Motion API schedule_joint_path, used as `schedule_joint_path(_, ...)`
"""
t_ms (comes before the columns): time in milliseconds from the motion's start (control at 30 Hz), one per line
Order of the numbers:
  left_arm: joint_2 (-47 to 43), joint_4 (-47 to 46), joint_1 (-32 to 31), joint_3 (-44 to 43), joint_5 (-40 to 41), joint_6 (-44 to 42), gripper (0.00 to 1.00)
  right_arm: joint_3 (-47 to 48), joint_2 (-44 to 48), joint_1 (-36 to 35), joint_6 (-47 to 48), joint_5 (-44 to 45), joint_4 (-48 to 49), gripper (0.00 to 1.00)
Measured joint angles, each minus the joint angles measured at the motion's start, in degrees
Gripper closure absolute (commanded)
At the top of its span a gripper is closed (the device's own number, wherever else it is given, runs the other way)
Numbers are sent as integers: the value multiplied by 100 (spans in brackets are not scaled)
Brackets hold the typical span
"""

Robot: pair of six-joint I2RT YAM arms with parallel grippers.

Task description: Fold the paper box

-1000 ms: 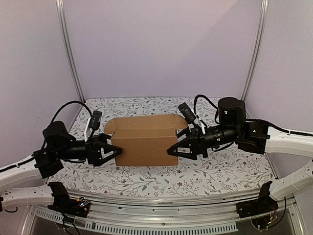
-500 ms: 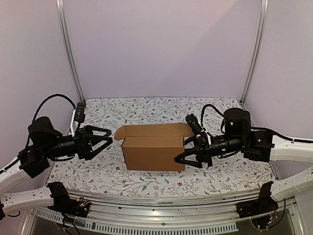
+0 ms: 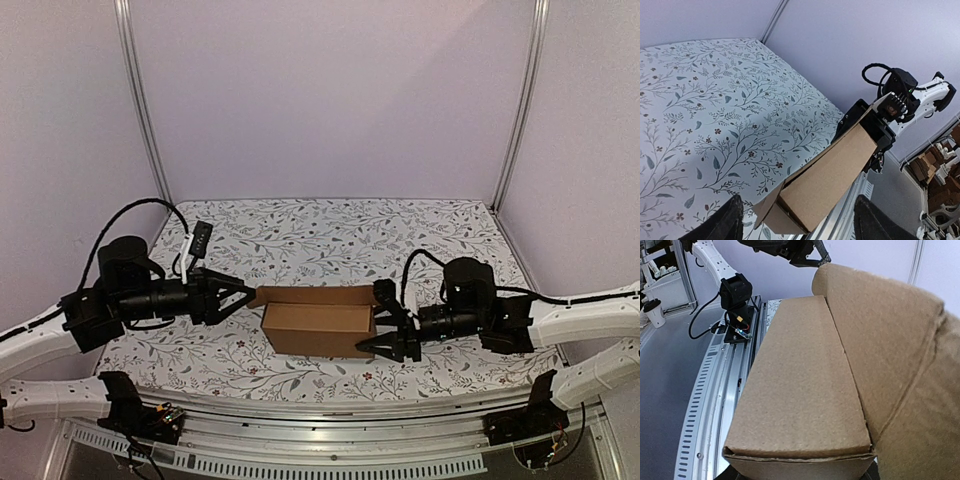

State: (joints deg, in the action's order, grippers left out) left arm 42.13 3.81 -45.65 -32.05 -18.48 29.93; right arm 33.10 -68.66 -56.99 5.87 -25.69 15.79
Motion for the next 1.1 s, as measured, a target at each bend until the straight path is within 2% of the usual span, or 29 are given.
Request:
schedule_joint_path(200,341,59,-7,2,332,-20,35,-280,-649,0,345,181,824,84)
schedule_joint_path(433,734,260,-11,17,894,-13,42,-297,-1095,0,413,181,1346,85)
schedule_joint_path(600,826,291,-11,39,892,2,52,-339,-1130,0,402,184,1574,85)
schedule_joint_path(867,999,295,-26,76,798,2,76,-385,-1134,0,337,186,1746,85)
schedule_joint_path(1100,1174,450,-37,4,765,-13,81,-385,-1263,0,337,264,1805,86)
